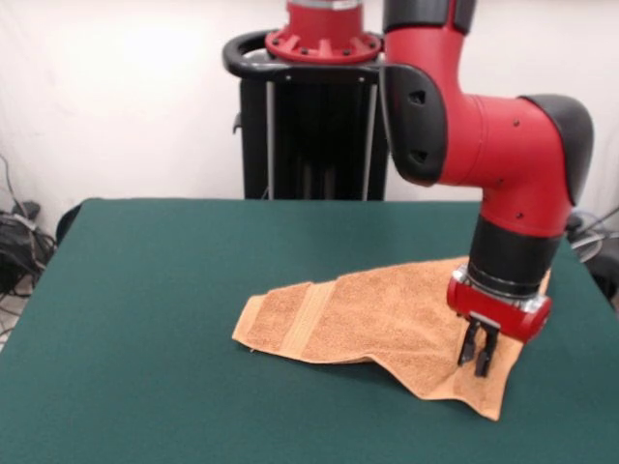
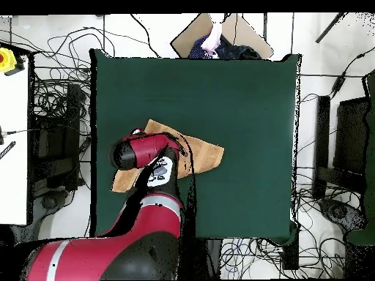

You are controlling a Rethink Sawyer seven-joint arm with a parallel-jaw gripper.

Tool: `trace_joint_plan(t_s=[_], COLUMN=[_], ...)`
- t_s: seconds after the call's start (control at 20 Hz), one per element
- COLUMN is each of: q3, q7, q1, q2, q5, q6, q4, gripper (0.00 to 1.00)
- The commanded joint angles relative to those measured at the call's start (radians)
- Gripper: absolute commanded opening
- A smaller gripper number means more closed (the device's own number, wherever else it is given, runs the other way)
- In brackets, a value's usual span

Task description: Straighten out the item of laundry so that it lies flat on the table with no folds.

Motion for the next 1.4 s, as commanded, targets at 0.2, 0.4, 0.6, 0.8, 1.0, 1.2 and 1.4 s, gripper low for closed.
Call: trace_joint_plan(t_s=[0.2,0.4,0.6,0.8,1.0,1.2,1.4], q3=[0.423,0.517,0.522,0.520,0.516,0.504,0.506], q7=[-0.034,-0.032,-0.013,0.003,0.009,0.024,0.027], q1=[-0.345,-0.436,-0.448,-0.445,-0.436,-0.416,-0.416], q2=[-0.042,-0.077,-0.091,-0.086,-0.078,-0.085,-0.086], q5=[-0.113,-0.181,-0.223,-0.239,-0.251,-0.256,-0.267], q6=[-0.245,-0.278,-0.300,-0.314,-0.331,-0.353,-0.368], q4=[0.301,0.378,0.390,0.386,0.375,0.376,0.374], gripper=[0.00,0.00,0.00,0.00,0.00,0.00,0.00])
